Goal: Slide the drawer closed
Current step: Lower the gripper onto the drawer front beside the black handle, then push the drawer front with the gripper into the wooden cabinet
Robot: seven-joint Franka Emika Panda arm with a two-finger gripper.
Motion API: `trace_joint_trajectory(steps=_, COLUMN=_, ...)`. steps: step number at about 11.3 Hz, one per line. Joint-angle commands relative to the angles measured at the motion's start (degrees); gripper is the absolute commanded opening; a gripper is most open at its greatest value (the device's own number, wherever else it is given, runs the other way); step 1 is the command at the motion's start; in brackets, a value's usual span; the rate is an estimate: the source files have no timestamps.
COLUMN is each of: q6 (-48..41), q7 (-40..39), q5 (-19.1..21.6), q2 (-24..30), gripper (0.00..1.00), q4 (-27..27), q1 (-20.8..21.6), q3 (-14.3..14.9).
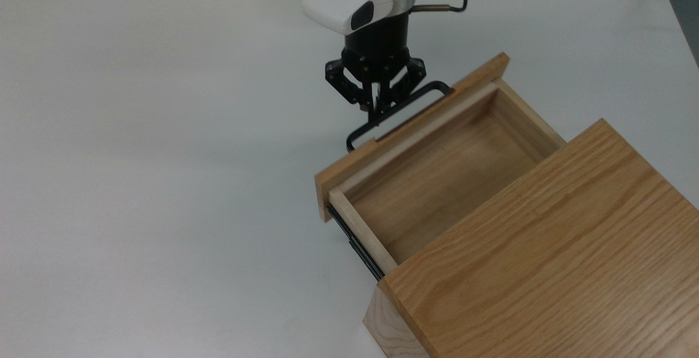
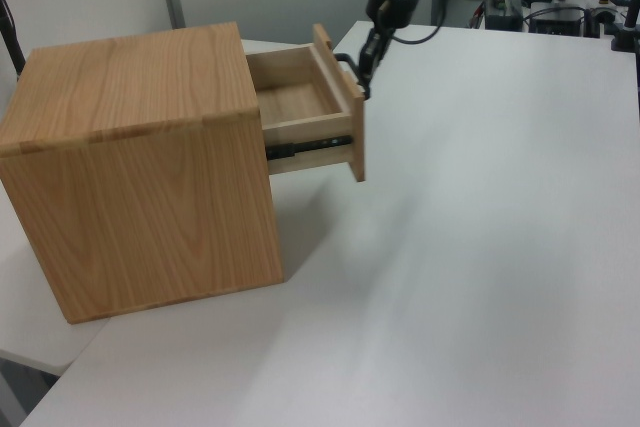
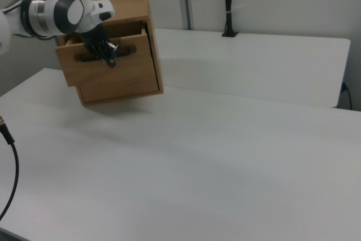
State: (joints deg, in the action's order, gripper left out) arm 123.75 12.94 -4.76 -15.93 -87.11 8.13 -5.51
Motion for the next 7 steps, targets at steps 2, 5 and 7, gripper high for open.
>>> trace_joint_trajectory(steps=2, q6=7.98, q7=11.3, q5=-2.53, q2=-5.15, gripper=0.05, q4=4.58, q1=3.03, q3=0.5)
trace_joint_trajectory(steps=5, q6=13.43, q7=22.26, q5=-4.9, q2=-8.05, gripper=0.05, q4=6.94, q1=4.7, q3=0.5)
trace_joint_trajectory(steps=7, q6=17.56, q7=28.6, q5=-6.4, q2=-9.11, gripper=0.05, q4=7.48, q1=4.79, q3=0.5)
